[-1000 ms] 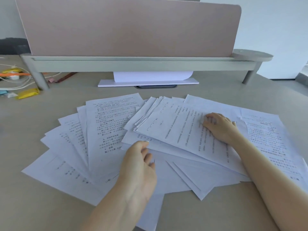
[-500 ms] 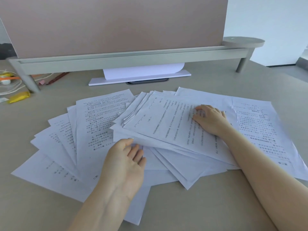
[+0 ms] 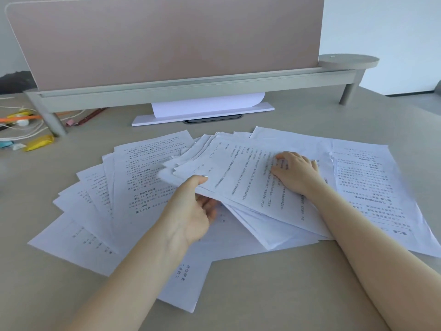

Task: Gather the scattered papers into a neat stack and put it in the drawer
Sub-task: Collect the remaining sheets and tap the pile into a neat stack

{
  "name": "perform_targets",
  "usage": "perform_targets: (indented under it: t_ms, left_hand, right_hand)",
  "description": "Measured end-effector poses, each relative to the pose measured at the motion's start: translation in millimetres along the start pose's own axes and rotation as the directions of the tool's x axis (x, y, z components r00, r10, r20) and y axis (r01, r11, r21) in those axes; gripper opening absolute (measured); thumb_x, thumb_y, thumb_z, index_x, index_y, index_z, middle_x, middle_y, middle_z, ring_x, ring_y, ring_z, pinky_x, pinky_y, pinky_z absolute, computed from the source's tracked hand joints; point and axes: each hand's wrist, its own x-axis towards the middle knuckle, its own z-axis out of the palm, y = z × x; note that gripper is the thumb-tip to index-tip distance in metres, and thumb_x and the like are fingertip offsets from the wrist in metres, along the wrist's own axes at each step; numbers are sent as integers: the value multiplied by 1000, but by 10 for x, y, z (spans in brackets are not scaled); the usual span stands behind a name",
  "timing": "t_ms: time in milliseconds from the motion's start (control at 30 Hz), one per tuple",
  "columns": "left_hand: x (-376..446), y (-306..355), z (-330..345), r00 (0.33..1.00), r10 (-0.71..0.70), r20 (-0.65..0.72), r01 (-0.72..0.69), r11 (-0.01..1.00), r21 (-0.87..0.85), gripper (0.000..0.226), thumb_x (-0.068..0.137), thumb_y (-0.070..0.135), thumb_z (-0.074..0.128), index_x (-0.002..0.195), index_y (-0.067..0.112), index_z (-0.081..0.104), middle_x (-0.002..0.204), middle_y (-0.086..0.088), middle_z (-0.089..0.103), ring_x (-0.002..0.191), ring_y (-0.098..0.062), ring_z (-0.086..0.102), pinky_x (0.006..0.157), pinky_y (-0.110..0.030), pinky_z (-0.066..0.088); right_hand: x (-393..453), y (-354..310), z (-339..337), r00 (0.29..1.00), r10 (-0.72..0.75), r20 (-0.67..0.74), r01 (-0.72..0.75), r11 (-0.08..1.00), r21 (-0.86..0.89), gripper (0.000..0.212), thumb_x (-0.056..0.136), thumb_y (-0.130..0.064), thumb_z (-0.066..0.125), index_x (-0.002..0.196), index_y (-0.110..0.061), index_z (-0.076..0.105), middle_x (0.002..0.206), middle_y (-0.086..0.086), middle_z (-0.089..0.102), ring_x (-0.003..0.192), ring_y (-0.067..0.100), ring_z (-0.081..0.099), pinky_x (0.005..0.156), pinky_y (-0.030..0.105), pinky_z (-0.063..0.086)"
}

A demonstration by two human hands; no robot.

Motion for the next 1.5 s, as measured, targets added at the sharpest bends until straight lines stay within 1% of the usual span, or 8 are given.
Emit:
perform_targets:
  t_ms: [300,500,733,867,1067,1200,1400,1500]
  left_hand:
    - [257,-90,378,985,152,78,-166,962,216,31,85,12,58,115,16,63,108,-1,70,105,-20,63,91,-32,51]
    - [494,-118,364,916,401,33,-365,793,488,35,82,-7,49,90,24,61,87,3,65,84,-20,59,73,-28,46]
    - [561,436,-124,949,244,199,-312,811,495,25,72,-5,65,89,13,67,99,-7,70,98,-30,62,95,-39,45]
    - [514,569,-231,921,291,258,-384,787,484,28,76,-2,67,94,19,67,82,11,75,96,-17,64,95,-32,44]
    - [371,615,-47,799,560,218,-601,738,308,25,86,7,60,105,24,63,90,12,70,75,0,69,61,-16,55]
    - [203,751,113,737,655,166,-674,691,263,13,82,19,67,89,30,62,85,12,70,86,-10,68,80,-35,54]
    - [-103,1375,410,468,827,311,-876,388,286,16,80,27,69,87,39,62,83,22,69,83,3,66,80,-21,53]
    - [-49,1379,363,461,832,309,-873,361,328,16,84,25,65,94,37,61,90,22,66,82,9,62,74,-12,50]
  right_hand:
    - [-6,-22,-7,1000,5,11,-6,999,40,53,91,-45,43,140,-24,40,150,1,37,141,24,26,117,46,11]
    - [-12,-2,-78,999,38,5,-38,988,151,57,91,-43,46,144,-23,32,153,-1,32,141,25,26,116,43,15]
    - [57,140,-311,983,157,-92,-106,907,408,68,92,-41,48,150,-19,20,157,0,24,142,23,27,111,40,26]
    - [2,109,-391,990,135,48,-134,762,634,61,84,-56,53,136,-24,47,133,-2,58,115,22,60,101,37,44]
    - [-156,-136,-503,994,18,104,-100,464,880,33,83,-43,63,105,-18,66,87,-5,76,78,14,73,70,31,57]
    - [-247,-383,-676,993,-8,-120,113,393,913,17,84,-26,66,100,-18,68,85,-5,77,76,13,74,70,34,59]
    - [-236,-842,-1317,918,-82,-388,396,216,893,6,86,-16,64,91,-17,67,76,-8,76,73,11,73,61,26,57]
    - [-215,-873,-1279,910,-108,-400,415,219,883,6,87,-17,64,87,-22,67,77,-12,76,76,9,73,67,27,59]
